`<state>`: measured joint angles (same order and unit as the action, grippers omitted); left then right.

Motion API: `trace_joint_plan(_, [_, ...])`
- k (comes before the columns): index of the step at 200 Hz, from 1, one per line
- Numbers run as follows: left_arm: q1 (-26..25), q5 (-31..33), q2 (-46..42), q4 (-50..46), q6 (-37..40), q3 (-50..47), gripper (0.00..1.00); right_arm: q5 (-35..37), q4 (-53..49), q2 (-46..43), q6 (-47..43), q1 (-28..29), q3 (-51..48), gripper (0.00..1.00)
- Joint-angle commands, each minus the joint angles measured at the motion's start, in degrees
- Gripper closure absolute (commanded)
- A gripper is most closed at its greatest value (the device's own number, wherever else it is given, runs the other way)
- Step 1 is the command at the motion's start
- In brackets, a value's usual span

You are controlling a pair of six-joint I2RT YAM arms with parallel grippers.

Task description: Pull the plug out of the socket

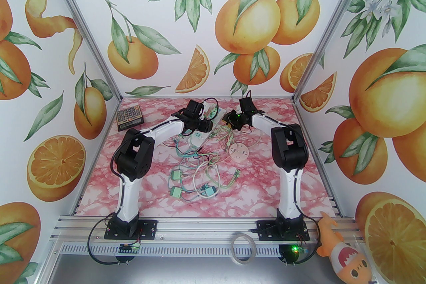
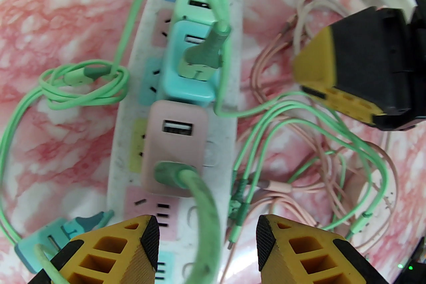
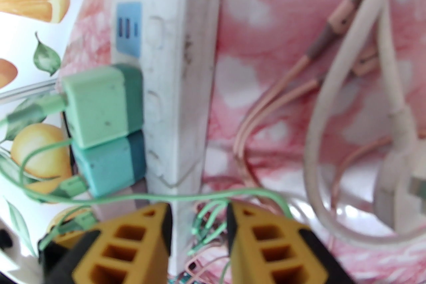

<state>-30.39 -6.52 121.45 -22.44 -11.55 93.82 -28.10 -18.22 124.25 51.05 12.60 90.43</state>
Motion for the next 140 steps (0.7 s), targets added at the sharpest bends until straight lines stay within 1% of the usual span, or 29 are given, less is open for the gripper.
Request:
trace_joint_plan(1, [0.2, 4.0, 2.0, -0.8, 1.8, 3.9, 0.47, -0.5, -1.2, -2.2, -0.8, -0.1, 0.8, 0.66])
trace_joint_plan(27, [0.2, 3.1, 4.6, -0.7, 2.9, 6.6, 0.46, -0.8, -2.1, -1.9, -1.3, -0.2, 1.4, 0.66])
trace_joint_plan(73, [0.2, 2.3, 9.5, -1.5, 4.3, 12.3, 0.48, -1.3, -3.1, -1.1, -1.9, -0.2, 3.0, 0.66])
trace_joint_plan(78, [0.2, 2.1, 9.9, -1.6, 4.5, 12.6, 0.49, -1.4, -3.1, -1.0, -1.9, -0.2, 3.3, 0.66])
trace_joint_plan(82, [0.2, 2.0, 10.1, -1.7, 4.6, 12.8, 0.53, -1.7, -3.2, -0.8, -1.9, -0.2, 3.6, 0.66])
trace_joint_plan(94, [0.2, 1.6, 10.3, -1.7, 4.7, 13.0, 0.68, -2.2, -3.1, -0.3, -1.9, -0.2, 4.3, 0.66])
trace_joint_plan(99, [0.2, 1.7, 10.2, -1.8, 4.7, 13.0, 0.72, -2.3, -3.2, -0.1, -1.9, -0.2, 4.4, 0.66])
trace_joint_plan(127, [0.2, 3.0, 8.3, -2.3, 3.6, 11.1, 0.72, -4.0, -1.3, 1.1, -1.1, 0.0, 4.4, 0.66])
trace_joint_plan(140, [0.2, 3.4, 7.3, -2.9, 2.2, 10.0, 0.72, -4.7, -0.4, 1.7, -0.9, 0.2, 6.2, 0.66])
